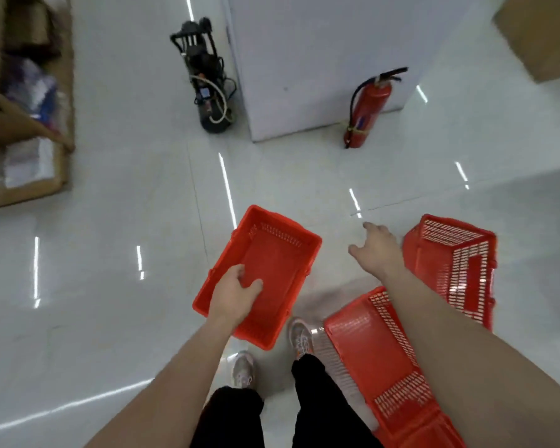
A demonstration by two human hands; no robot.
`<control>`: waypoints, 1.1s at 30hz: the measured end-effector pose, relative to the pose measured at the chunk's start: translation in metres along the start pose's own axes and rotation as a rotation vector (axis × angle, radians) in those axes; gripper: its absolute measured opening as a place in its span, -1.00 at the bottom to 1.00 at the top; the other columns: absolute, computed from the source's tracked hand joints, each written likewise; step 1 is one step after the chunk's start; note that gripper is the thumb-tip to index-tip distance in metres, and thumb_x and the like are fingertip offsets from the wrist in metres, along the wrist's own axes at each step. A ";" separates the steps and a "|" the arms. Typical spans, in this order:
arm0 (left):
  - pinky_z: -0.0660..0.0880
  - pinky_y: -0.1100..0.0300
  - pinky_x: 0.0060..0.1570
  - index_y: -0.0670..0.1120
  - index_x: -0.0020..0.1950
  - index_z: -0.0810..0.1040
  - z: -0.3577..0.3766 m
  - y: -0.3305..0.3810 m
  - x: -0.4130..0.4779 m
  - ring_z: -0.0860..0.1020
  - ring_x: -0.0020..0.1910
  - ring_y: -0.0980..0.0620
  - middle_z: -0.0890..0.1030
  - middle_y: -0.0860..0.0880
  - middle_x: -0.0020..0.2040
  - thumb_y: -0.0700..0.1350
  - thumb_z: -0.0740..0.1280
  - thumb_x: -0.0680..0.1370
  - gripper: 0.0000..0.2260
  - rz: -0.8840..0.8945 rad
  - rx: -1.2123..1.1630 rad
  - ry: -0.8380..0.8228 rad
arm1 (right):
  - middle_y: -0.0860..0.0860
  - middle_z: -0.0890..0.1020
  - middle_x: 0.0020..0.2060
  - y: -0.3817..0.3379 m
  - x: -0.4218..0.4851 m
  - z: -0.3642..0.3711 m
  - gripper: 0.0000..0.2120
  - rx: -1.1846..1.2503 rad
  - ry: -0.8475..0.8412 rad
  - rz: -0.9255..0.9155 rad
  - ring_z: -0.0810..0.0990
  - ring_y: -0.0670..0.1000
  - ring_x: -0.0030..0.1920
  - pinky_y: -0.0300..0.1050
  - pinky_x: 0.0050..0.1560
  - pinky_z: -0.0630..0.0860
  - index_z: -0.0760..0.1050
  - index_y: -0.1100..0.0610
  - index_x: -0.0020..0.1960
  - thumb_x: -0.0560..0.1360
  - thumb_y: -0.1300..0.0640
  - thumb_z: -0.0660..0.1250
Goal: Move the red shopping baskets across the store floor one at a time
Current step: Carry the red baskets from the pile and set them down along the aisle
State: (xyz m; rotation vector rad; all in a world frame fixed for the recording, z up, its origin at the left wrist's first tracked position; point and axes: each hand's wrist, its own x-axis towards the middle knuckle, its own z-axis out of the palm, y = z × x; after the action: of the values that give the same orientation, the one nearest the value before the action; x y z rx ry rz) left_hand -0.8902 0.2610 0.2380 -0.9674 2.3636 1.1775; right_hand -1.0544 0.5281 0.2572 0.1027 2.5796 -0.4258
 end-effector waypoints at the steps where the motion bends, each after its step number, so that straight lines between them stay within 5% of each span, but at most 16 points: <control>1: 0.41 0.07 0.28 -0.10 0.43 0.43 -0.006 0.016 -0.006 0.54 0.24 -0.05 0.55 -0.05 0.32 0.09 0.43 0.49 -0.44 0.056 0.023 -0.024 | 0.21 0.44 0.37 0.006 -0.021 -0.014 -0.32 0.027 0.033 0.027 0.41 0.27 0.35 0.10 0.29 0.40 0.32 0.15 0.51 0.46 -0.03 0.40; 8: 0.41 -0.02 0.31 -0.14 0.46 0.40 -0.017 0.090 -0.069 0.52 0.29 -0.09 0.52 -0.12 0.36 0.08 0.44 0.48 -0.39 0.469 0.241 -0.230 | 0.20 0.45 0.33 0.076 -0.200 -0.054 -0.35 0.190 0.268 0.343 0.43 0.28 0.33 0.14 0.31 0.42 0.36 0.12 0.45 0.42 -0.07 0.39; 17: 0.39 0.05 0.29 -0.13 0.46 0.39 0.035 0.123 -0.216 0.47 0.35 -0.09 0.49 -0.11 0.40 0.17 0.39 0.47 -0.35 0.900 0.613 -0.500 | 0.19 0.46 0.33 0.176 -0.463 0.003 -0.34 0.380 0.434 0.808 0.44 0.27 0.34 0.15 0.31 0.43 0.36 0.11 0.44 0.43 -0.16 0.38; 19: 0.46 0.15 0.13 -0.09 0.38 0.48 0.056 0.119 -0.256 0.54 0.24 -0.05 0.56 -0.07 0.31 0.15 0.42 0.46 -0.43 0.987 0.623 -0.563 | 0.18 0.46 0.33 0.197 -0.519 0.024 -0.35 0.437 0.469 0.912 0.44 0.27 0.35 0.14 0.31 0.43 0.38 0.12 0.43 0.42 -0.13 0.38; 22: 0.37 0.38 -0.31 0.10 -0.07 0.57 0.088 0.105 -0.316 0.61 -0.10 0.08 0.63 0.15 -0.11 0.12 0.43 0.42 -0.83 1.095 0.633 -0.655 | 0.19 0.50 0.31 0.228 -0.599 0.060 -0.38 0.535 0.477 1.036 0.48 0.27 0.31 0.13 0.27 0.47 0.40 0.12 0.41 0.43 -0.12 0.38; 24: 0.40 0.26 -0.24 0.08 -0.06 0.55 0.110 0.092 -0.359 0.59 -0.12 0.09 0.64 0.14 -0.08 0.11 0.44 0.43 -0.83 1.141 0.676 -0.739 | 0.19 0.53 0.29 0.247 -0.649 0.085 -0.40 0.570 0.484 1.114 0.49 0.26 0.30 0.10 0.25 0.48 0.43 0.12 0.38 0.42 -0.13 0.37; 27: 0.39 0.20 -0.05 -0.01 0.21 0.56 0.145 0.068 -0.423 0.54 -0.05 0.08 0.55 0.13 0.00 0.10 0.43 0.47 -0.63 1.202 0.724 -0.801 | 0.19 0.46 0.34 0.276 -0.718 0.123 -0.35 0.618 0.497 1.224 0.44 0.25 0.35 0.11 0.27 0.45 0.38 0.14 0.43 0.44 -0.12 0.40; 31: 0.37 0.24 -0.16 0.12 -0.06 0.48 0.187 0.027 -0.506 0.54 -0.14 0.09 0.52 0.18 -0.10 0.08 0.44 0.47 -0.83 1.224 0.732 -0.822 | 0.19 0.43 0.37 0.322 -0.802 0.167 -0.31 0.648 0.514 1.279 0.42 0.25 0.35 0.10 0.28 0.42 0.33 0.13 0.49 0.46 -0.14 0.41; 33: 0.38 0.18 -0.12 0.01 0.04 0.54 0.210 -0.002 -0.547 0.53 -0.12 0.05 0.60 0.06 -0.02 0.08 0.43 0.47 -0.77 1.232 0.773 -0.832 | 0.18 0.43 0.35 0.345 -0.846 0.185 -0.32 0.678 0.524 1.294 0.42 0.25 0.34 0.11 0.28 0.43 0.33 0.13 0.47 0.46 -0.12 0.41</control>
State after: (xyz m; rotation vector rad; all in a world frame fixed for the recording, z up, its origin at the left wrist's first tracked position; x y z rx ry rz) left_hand -0.4991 0.6614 0.4121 1.1498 2.1735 0.5477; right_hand -0.1825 0.8043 0.4382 2.1430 2.0552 -0.7442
